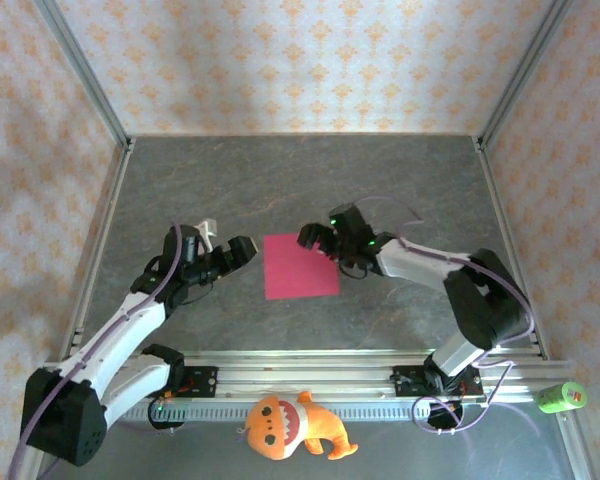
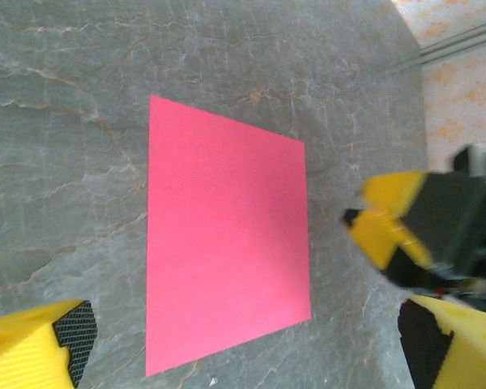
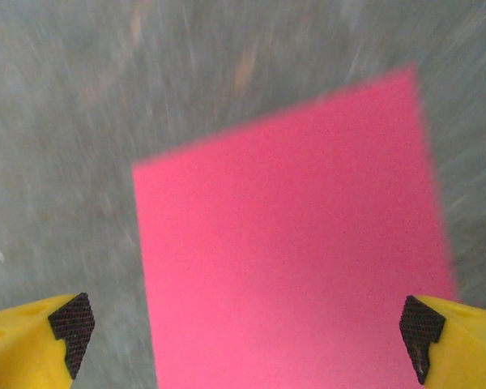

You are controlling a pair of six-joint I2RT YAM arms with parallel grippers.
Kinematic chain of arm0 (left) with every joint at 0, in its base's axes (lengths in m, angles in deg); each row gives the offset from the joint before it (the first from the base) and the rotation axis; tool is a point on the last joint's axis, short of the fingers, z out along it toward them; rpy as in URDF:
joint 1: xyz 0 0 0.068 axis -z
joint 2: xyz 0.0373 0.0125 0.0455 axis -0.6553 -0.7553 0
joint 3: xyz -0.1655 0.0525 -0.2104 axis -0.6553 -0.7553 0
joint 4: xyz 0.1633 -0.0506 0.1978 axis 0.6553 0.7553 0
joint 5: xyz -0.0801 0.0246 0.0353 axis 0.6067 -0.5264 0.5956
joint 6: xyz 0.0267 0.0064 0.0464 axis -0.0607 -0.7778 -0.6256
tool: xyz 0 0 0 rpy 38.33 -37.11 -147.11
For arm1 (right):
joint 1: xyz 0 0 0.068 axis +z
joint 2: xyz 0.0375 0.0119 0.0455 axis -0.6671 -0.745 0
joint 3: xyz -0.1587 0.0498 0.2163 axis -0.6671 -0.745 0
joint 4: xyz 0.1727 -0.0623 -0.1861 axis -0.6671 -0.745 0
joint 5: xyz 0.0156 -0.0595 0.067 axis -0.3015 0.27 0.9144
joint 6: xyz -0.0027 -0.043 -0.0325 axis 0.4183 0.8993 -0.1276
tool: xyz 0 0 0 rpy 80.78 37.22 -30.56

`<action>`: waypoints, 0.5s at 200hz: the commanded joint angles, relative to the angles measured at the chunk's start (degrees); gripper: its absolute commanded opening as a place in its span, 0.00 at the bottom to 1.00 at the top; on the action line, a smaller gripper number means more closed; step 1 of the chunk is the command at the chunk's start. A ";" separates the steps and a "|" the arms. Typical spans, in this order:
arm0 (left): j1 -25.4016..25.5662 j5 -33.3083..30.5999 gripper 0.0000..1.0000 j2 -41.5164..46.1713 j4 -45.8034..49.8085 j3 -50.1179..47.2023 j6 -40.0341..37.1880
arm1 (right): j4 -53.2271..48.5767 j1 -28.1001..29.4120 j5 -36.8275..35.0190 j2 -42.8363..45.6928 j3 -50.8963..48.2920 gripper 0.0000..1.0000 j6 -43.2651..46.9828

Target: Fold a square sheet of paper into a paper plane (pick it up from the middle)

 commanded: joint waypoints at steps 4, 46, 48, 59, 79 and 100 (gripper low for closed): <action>5.32 -8.72 0.97 -6.73 -1.63 5.58 1.77 | 0.02 -5.23 -7.68 7.61 -4.06 1.00 -0.47; 20.05 -23.17 0.98 -25.02 9.37 22.47 3.00 | 2.20 -11.87 -7.30 15.13 -10.22 1.00 -0.11; 20.88 -23.78 0.99 -25.97 10.04 23.38 3.14 | 2.18 -12.21 -7.04 15.28 -10.35 1.00 -0.11; 23.58 -25.87 0.99 -31.07 13.30 27.98 3.75 | 1.27 -13.58 -6.46 15.62 -10.68 1.00 -0.11; 26.67 -28.02 0.99 -39.83 19.26 35.87 4.43 | -1.70 -15.36 -4.70 14.73 -9.65 1.00 0.42; 29.19 -31.05 0.99 -48.23 26.33 44.37 3.88 | -5.27 -15.86 -4.63 13.79 -7.89 1.00 1.89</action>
